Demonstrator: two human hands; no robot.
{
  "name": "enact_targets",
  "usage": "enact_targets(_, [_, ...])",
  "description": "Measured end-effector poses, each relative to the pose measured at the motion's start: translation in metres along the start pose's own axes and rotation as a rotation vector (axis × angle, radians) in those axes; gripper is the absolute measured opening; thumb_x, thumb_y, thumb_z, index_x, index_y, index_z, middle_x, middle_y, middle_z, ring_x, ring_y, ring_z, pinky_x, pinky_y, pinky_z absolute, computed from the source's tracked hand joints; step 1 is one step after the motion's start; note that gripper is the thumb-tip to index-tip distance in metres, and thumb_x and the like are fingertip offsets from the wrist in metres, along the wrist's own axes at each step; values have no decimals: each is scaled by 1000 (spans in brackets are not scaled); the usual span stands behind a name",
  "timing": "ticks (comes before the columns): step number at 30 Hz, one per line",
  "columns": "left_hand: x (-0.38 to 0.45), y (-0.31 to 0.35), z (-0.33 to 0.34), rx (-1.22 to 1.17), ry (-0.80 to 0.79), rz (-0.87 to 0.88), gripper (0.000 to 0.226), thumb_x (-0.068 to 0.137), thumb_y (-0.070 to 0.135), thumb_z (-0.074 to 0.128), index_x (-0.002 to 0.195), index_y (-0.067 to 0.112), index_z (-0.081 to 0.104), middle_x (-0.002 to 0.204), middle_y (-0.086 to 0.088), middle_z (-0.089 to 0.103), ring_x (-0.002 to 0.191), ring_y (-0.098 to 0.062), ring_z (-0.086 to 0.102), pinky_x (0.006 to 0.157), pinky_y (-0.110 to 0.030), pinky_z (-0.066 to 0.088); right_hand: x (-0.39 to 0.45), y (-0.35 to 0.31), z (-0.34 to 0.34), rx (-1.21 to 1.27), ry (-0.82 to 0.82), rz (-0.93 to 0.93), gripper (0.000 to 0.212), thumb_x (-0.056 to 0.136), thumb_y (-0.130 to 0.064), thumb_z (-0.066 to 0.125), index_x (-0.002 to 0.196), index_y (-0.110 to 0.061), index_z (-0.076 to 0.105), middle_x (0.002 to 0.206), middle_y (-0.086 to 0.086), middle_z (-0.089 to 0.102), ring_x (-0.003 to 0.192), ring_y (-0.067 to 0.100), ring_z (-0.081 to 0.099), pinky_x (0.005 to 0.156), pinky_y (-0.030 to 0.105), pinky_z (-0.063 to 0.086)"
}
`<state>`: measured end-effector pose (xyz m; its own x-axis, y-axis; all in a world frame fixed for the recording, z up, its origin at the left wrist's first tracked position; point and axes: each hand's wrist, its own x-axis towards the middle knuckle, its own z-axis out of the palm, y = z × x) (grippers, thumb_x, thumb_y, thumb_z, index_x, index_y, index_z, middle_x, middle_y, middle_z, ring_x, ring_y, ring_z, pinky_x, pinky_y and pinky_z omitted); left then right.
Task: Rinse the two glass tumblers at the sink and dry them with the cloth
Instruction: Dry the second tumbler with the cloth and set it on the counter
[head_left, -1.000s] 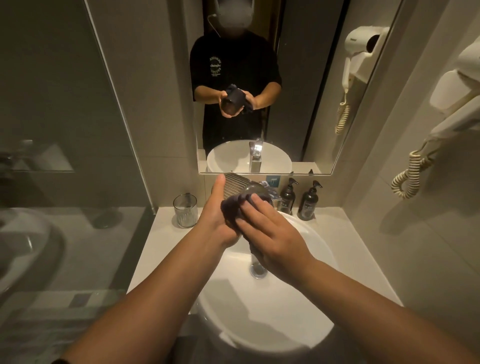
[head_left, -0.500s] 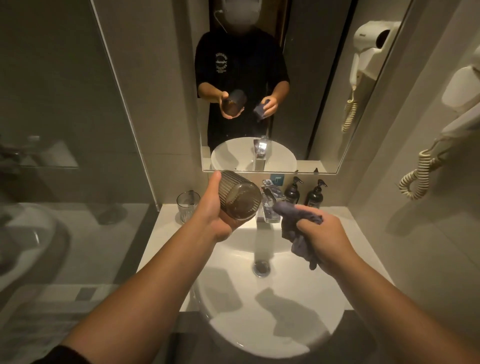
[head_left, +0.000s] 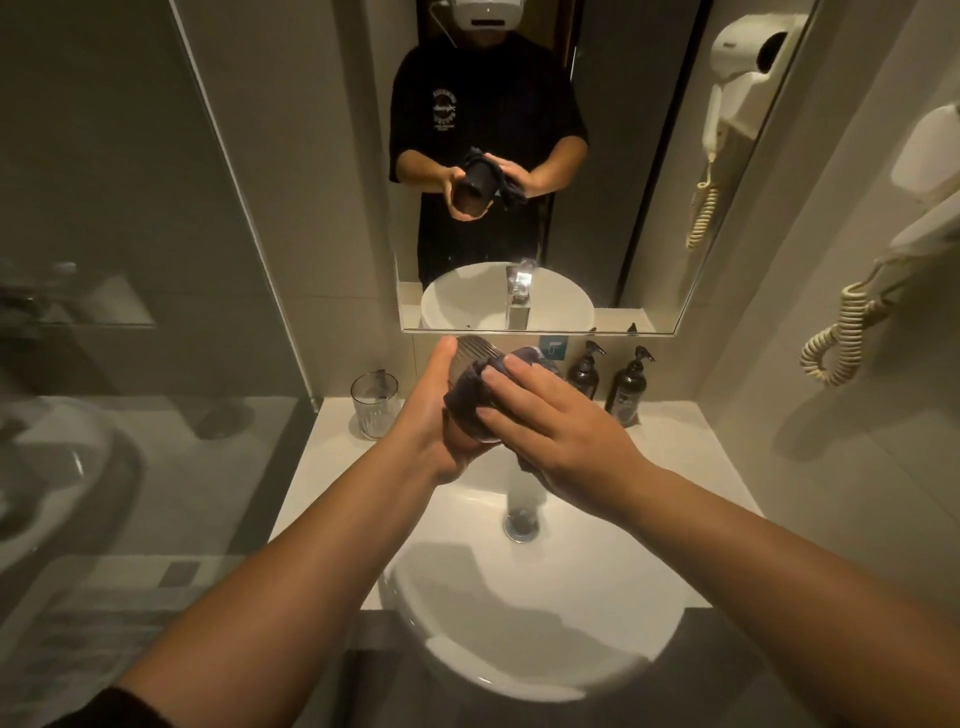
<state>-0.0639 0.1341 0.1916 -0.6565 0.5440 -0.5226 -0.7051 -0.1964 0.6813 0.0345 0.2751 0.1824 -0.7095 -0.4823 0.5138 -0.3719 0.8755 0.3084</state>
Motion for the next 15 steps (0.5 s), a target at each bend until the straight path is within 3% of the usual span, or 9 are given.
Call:
enact_targets(4, [-4, 2, 4, -1, 27, 24, 74, 88, 74, 51, 127, 12, 65, 114, -14, 76, 99, -30, 73, 65, -38, 61, -3, -12, 15, 98, 156, 134, 48, 83, -7, 65, 130, -2, 55, 145, 21, 37, 137, 40, 34, 112, 50, 31])
enact_targets(7, [-3, 0, 4, -25, 39, 37, 71, 89, 72, 51, 126, 13, 65, 115, -16, 74, 102, -32, 70, 75, -42, 63, -2, -23, 24, 181, 195, 300, 40, 91, -4, 56, 131, 2, 55, 145, 25, 41, 140, 40, 31, 116, 45, 29])
enact_targets(12, [3, -1, 3, -66, 42, 92, 67, 91, 70, 47, 122, 14, 67, 103, -15, 78, 91, -29, 75, 66, -38, 62, 3, -48, 27, 401, 193, 599, 65, 79, 4, 65, 140, -2, 44, 150, 19, 37, 141, 32, 34, 110, 44, 39])
enact_targets(15, [7, 1, 0, -79, 52, 111, 69, 90, 71, 50, 122, 12, 67, 101, -13, 79, 81, -27, 78, 67, -38, 63, 12, -71, 27, 583, 200, 879, 68, 80, -1, 67, 142, -13, 41, 150, 7, 38, 133, 19, 42, 107, 25, 41])
